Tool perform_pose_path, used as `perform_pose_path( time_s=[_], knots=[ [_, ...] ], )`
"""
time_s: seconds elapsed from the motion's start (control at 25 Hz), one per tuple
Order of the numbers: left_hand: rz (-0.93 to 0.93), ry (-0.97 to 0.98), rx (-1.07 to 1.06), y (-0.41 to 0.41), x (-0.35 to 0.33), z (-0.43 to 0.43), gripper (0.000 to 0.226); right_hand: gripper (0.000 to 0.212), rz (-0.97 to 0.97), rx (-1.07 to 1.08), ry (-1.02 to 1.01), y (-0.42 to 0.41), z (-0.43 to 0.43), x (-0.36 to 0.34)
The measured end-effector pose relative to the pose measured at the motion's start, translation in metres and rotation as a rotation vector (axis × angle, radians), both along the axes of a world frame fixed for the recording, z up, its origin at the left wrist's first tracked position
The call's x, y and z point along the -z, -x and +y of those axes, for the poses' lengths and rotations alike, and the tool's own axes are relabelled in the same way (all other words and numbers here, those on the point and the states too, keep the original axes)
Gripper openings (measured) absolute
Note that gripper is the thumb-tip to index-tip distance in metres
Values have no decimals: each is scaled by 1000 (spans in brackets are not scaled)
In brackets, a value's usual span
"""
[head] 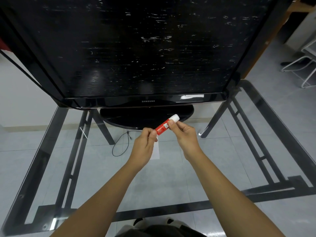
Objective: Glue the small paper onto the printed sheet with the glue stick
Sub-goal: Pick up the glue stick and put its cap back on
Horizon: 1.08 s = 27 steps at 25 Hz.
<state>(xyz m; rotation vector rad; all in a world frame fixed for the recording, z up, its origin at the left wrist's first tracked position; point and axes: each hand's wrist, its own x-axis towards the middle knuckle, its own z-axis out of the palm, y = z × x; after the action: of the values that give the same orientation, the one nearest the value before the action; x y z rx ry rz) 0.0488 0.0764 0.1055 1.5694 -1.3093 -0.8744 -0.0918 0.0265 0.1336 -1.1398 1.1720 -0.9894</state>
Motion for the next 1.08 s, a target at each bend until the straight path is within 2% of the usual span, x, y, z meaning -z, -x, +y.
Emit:
perform_pose_path(
  time_s=[0.04, 0.2, 0.32, 0.4, 0.48, 0.56, 0.68, 0.76, 0.84, 0.88, 1.0, 1.04, 1.08],
  knots=[
    [-5, -15, -16, 0, 1, -2, 39, 20, 4, -6, 0, 0, 1, 1],
    [213, -240, -48, -2, -1, -8, 58, 16, 12, -11, -4, -3, 4, 1],
    [123, -76, -8, -1, 3, 2, 42, 16, -4, 8, 3, -3, 4, 0],
    [88, -24, 26, -2, 4, 5, 43, 24, 4, -2, 2, -3, 4, 0],
    [183, -150, 14, -1, 3, 1, 51, 31, 24, -10, 1, -3, 4, 0],
    [225, -245, 22, -2, 2, -2, 51, 28, 33, -4, 9, -2, 3, -1],
    [0, -14, 47, -2, 0, 3, 28, 19, 26, 11, 8, 0, 3, -2],
    [-74, 82, 59, -5, -2, 6, 20, 20, 21, 5, 2, 0, 3, -3],
    [9, 48, 47, -5, -2, 5, 32, 21, 9, -10, 11, 0, 3, -4],
    [107, -16, 42, -5, -3, 3, 42, 22, 5, -19, 18, -1, 3, -5],
    [541, -375, 9, -3, -11, -4, 55, 20, -7, -35, 30, -2, 1, -4],
    [576, -422, 3, -2, -11, -5, 55, 18, -8, -37, 35, -1, 1, -3],
    [511, -405, 12, -1, -12, -5, 54, 18, -6, -32, 39, -1, 1, -3]
  ],
)
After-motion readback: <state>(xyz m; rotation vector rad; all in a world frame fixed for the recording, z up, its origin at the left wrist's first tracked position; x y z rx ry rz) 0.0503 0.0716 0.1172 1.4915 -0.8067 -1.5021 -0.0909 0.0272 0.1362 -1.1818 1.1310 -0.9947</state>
